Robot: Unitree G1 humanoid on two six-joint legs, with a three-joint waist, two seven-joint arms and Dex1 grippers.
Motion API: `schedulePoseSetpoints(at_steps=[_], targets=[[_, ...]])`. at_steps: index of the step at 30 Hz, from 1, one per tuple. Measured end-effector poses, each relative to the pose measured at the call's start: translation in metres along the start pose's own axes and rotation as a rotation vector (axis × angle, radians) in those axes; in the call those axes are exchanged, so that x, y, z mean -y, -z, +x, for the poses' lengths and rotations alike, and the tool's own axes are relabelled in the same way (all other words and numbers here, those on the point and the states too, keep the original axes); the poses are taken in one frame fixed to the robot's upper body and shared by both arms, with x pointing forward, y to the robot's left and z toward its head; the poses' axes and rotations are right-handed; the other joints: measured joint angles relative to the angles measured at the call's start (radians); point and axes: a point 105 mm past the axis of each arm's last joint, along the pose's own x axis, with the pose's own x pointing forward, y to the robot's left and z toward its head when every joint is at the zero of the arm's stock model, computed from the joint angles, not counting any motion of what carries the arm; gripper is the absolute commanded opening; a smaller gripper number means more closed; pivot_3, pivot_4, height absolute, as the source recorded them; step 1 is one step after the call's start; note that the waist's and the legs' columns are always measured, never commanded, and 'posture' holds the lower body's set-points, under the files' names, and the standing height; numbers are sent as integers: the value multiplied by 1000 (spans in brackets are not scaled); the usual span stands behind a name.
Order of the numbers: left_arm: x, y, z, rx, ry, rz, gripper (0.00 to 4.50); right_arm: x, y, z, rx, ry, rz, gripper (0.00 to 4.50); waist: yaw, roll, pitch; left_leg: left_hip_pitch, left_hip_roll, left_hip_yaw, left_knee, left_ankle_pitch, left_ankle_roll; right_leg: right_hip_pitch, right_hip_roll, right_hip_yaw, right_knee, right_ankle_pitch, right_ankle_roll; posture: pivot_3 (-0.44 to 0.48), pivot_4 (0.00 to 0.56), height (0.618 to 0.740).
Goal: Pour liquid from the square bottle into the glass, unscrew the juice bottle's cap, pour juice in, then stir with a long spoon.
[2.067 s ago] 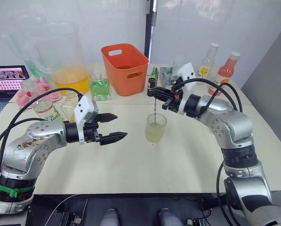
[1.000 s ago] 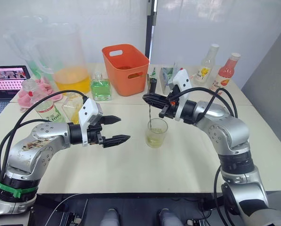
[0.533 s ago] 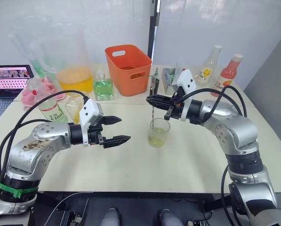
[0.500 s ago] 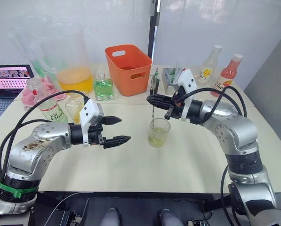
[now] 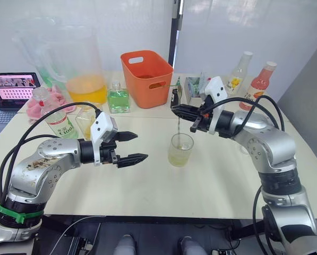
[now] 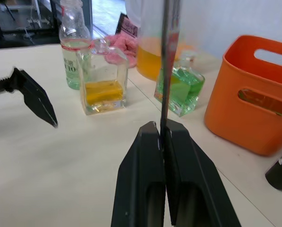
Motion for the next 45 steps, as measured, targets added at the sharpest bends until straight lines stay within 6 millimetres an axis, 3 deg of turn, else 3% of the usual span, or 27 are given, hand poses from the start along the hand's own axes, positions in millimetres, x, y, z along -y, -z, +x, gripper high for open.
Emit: schedulePoseSetpoints(at_steps=[9,23,33,45], targets=[[2,4,4,-15,17,4,4467,2,-1,-12,-14,18,72,0,-5,0,0,0,0,0,-1,0,0,-1,0,0,0,1,2,0,150,740],[2,5,4,-21,25,8,4467,-31,-5,-9,24,-106,154,0,-8,0,0,0,0,0,-1,0,0,-1,0,0,1,1,1,0,150,740],[2,5,4,-22,24,10,4467,-20,-3,4,45,-12,100,0,-8,0,0,0,0,0,-1,0,0,-1,0,0,0,1,2,0,150,740],[3,3,7,1,28,20,4467,-15,-9,-7,13,-19,104,0,-3,0,0,0,0,0,-1,0,0,-1,0,0,0,1,1,0,150,740]])
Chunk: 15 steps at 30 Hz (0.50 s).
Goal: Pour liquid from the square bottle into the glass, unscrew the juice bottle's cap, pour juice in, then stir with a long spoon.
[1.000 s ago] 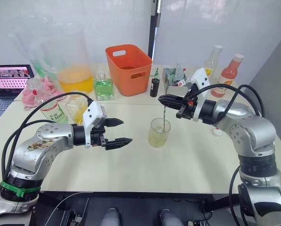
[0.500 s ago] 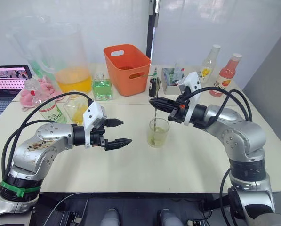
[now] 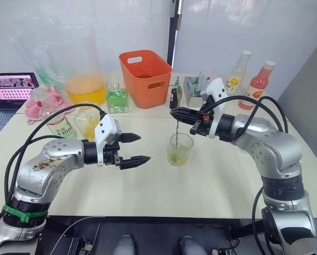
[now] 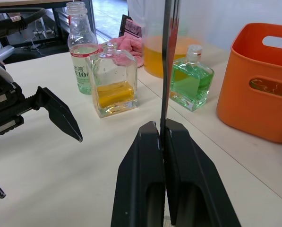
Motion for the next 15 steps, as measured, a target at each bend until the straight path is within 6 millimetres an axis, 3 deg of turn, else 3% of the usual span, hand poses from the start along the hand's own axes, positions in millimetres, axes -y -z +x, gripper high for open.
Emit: schedulePoseSetpoints(at_steps=[11,15], targets=[[0,-1,1,11,1,6,4467,7,-30,-21,64,-6,45,0,-2,0,0,0,0,0,0,0,0,-1,0,0,0,0,-1,0,150,740],[5,-4,5,58,28,-14,4467,6,-55,-26,111,-4,7,0,-2,0,0,0,0,0,0,0,0,0,0,0,0,0,0,0,150,740]])
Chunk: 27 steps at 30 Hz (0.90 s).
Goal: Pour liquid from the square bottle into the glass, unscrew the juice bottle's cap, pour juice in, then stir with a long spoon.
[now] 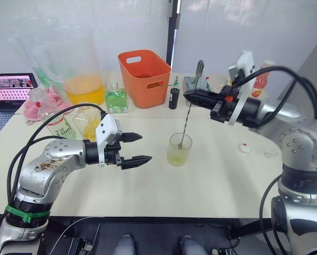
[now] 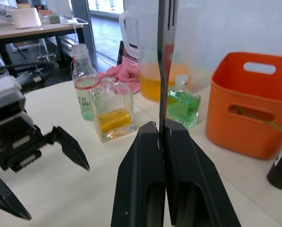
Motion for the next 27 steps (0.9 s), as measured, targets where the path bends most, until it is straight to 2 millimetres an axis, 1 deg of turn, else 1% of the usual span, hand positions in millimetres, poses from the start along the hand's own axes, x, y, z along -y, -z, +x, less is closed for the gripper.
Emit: schedulePoseSetpoints(at_steps=[7,11,19,22,27], targets=[[3,-6,-2,30,22,4,4467,0,-2,-3,9,-9,57,0,-1,0,0,0,0,0,0,0,0,0,0,0,0,0,0,0,150,740],[6,-9,-2,45,20,57,4467,4,-2,-7,-11,13,51,0,-1,0,0,0,0,0,0,0,0,0,0,0,0,0,-1,0,150,740],[6,-8,-2,42,2,53,4467,14,6,-9,-38,35,88,0,-2,0,0,0,0,0,0,0,0,0,0,0,0,-1,-1,0,150,740],[6,-5,-3,38,-8,43,4467,17,10,-11,-77,38,77,0,-2,0,0,0,0,0,0,0,0,0,0,0,0,-1,-1,0,150,740],[4,-5,-5,42,-37,46,4467,20,13,-15,-120,22,48,0,-2,0,0,0,0,0,0,0,0,0,0,0,-1,-1,-1,0,150,740]])
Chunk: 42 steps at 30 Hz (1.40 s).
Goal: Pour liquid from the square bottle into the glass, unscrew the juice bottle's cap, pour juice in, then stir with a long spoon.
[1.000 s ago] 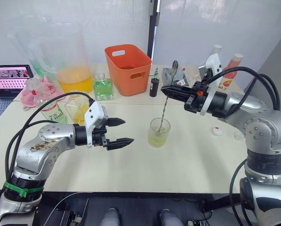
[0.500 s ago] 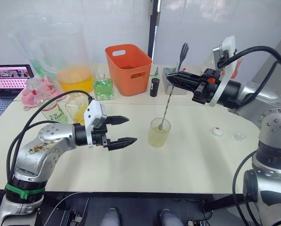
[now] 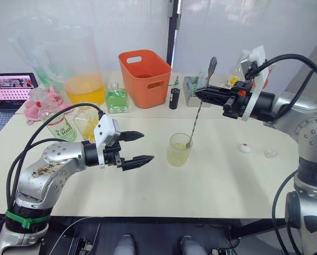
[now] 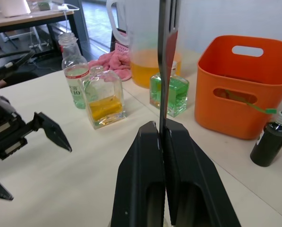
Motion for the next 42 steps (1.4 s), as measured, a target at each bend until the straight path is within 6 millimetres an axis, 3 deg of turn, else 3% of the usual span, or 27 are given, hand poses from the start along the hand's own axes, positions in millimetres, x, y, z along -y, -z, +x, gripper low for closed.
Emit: schedulePoseSetpoints(at_steps=[10,12,17,21,24,30,34,38,42], targets=[[2,7,-3,-5,-25,-3,4467,-3,-20,3,43,-45,-30,0,0,0,0,0,0,0,0,0,0,0,0,0,0,0,0,0,150,740],[0,9,-4,-6,-43,6,4467,5,-29,3,56,-10,-31,0,-1,0,0,0,0,1,0,0,0,-1,0,1,0,0,0,0,150,740],[-3,8,-5,0,-71,48,4467,31,-75,-15,72,118,-95,0,3,1,1,-1,0,1,-1,0,0,-1,0,1,-1,-1,-3,0,150,740],[-5,9,-6,0,-82,59,4467,50,-87,-28,-20,187,-104,0,0,2,1,-1,0,3,-1,0,0,-2,-1,3,-2,-2,-5,0,150,740],[-5,9,-7,10,-76,42,4467,61,-71,-32,-167,193,-48,0,-8,2,1,0,0,4,-1,0,0,-3,-1,4,-1,-2,-4,0,150,740],[-7,-3,-15,81,-99,-21,4467,87,-15,-43,-451,272,215,0,-27,2,1,-1,0,5,-1,0,0,-4,-1,6,-1,-2,-4,0,150,740],[1,5,-15,43,-99,-37,4467,92,26,-39,-580,252,354,0,-37,3,1,0,0,6,-1,-1,0,-4,0,7,1,1,1,0,150,740],[2,7,-15,25,-110,-26,4467,94,50,-34,-662,221,362,0,-40,4,2,0,0,6,-1,-1,0,-5,0,7,2,2,2,0,150,740],[5,7,-14,25,-128,-19,4467,90,86,-20,-769,138,326,0,-43,4,2,0,-1,6,-1,-1,0,-4,0,7,2,2,3,0,150,740]])
